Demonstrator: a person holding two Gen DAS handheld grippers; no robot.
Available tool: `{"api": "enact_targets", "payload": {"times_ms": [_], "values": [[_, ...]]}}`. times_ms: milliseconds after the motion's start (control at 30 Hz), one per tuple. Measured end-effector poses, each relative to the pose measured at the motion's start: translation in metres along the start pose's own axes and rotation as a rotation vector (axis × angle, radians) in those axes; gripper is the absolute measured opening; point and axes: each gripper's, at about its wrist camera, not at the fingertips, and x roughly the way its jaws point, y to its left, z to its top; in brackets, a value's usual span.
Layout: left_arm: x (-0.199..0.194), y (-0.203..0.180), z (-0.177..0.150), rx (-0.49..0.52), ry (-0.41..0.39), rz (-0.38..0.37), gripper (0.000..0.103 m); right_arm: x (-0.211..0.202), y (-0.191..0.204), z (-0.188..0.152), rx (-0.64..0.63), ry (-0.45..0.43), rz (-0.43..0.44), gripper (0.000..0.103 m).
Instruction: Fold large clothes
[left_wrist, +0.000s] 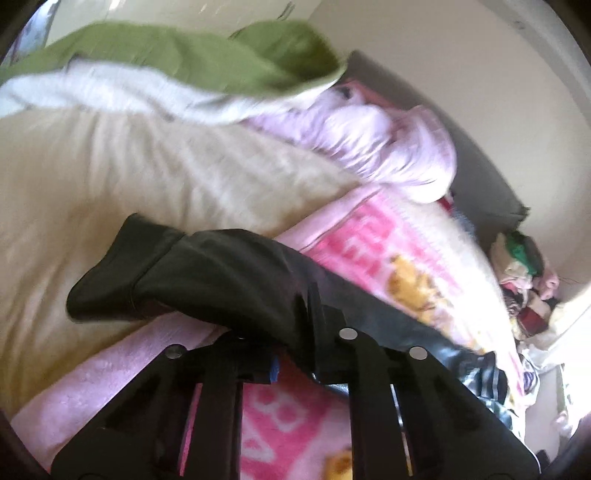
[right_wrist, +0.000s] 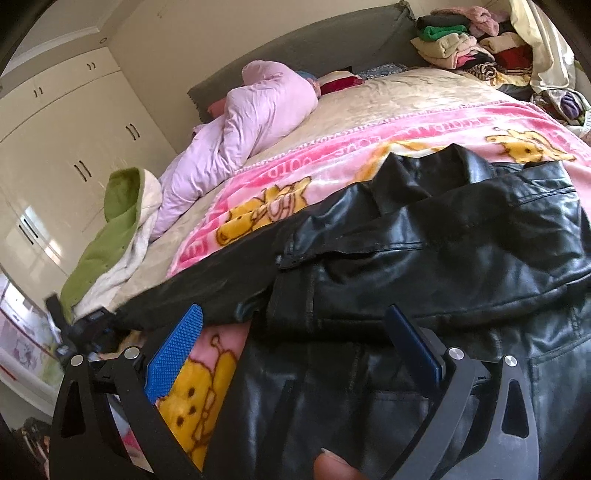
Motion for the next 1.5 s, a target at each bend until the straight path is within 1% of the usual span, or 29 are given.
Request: {"api": "enact_targets", "payload": {"times_ms": [100, 233, 333, 400, 567, 700, 900, 1167, 1267, 1367, 1500], "values": [[-0.02, -0.018, 0.004, 0.04, -0.035, -0.045, 0.002, -0.015, -0.012, 0.0, 0.019, -0.025, -0.022, 0.099], [-0.047, -0.05, 0.001, 0.14, -0.076, -0.053, 0.002, -0.039, -0.034, 0.0, 0.063, -0.055, -0.035, 0.099], [-0.06, -0.075, -0.001, 0.177, -0.084, -0.072, 0.001, -0.055, -0.05, 0.001, 0.086, -0.093, -0.058, 0.099], [-0.069, -0.097, -0.001, 0.214, -0.1, -0.073, 0.001, -0.063, -0.06, 0.001, 0.097, -0.107, -0.057, 0.099], [-0.082, -0.138, -0.008, 0.225, -0.119, -0.118, 0.001, -0.083, -0.084, 0.003, 0.121, -0.132, -0.063, 0.099], [-0.088, -0.168, -0.023, 0.283, -0.131, -0.112, 0.0, -0.099, -0.104, 0.004, 0.137, -0.163, -0.095, 0.099], [-0.088, -0.219, -0.054, 0.338, -0.107, -0.163, 0.0, -0.112, -0.128, 0.003, 0.166, -0.178, -0.101, 0.099], [-0.074, -0.274, -0.1, 0.429, -0.055, -0.222, 0.0, -0.124, -0.157, 0.003, 0.215, -0.189, -0.113, 0.099], [-0.068, -0.294, -0.117, 0.468, -0.016, -0.254, 0.0, -0.129, -0.168, 0.001, 0.239, -0.198, -0.124, 0.099], [-0.061, -0.315, -0.139, 0.531, 0.015, -0.275, 0.0, -0.133, -0.179, -0.002, 0.265, -0.201, -0.141, 0.099], [-0.047, -0.334, -0.171, 0.608, 0.082, -0.32, 0.0, -0.137, -0.193, -0.005, 0.301, -0.207, -0.185, 0.099]]}}
